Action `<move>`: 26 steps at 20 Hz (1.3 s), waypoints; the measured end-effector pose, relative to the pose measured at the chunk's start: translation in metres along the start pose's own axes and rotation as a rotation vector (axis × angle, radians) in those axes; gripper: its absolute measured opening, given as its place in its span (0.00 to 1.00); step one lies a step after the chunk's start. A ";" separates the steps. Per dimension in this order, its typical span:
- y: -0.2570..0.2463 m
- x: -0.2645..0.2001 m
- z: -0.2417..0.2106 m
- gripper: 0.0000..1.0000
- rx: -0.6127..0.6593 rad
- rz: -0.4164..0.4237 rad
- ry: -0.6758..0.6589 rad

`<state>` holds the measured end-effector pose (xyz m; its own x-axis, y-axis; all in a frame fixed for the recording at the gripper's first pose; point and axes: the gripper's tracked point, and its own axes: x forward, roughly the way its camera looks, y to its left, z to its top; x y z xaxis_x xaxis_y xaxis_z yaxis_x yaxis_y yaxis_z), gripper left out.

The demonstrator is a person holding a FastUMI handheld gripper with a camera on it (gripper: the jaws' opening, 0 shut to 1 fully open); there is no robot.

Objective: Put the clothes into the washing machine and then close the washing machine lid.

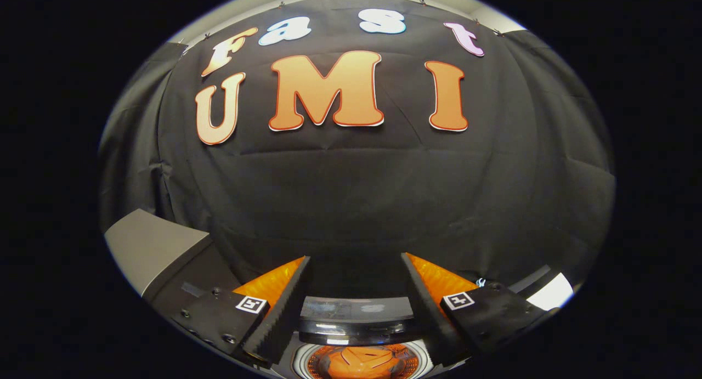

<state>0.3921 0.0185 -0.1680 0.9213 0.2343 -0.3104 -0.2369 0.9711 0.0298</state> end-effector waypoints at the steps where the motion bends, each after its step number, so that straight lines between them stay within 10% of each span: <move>1: 0.001 -0.002 -0.002 1.00 0.002 0.000 0.002; 17: -0.005 -0.093 -0.102 0.99 0.020 -0.020 0.098; 26: -0.014 -0.116 -0.081 0.99 0.067 -0.043 0.066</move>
<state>0.2640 -0.0255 -0.2094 0.9073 0.1911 -0.3745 -0.1746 0.9816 0.0778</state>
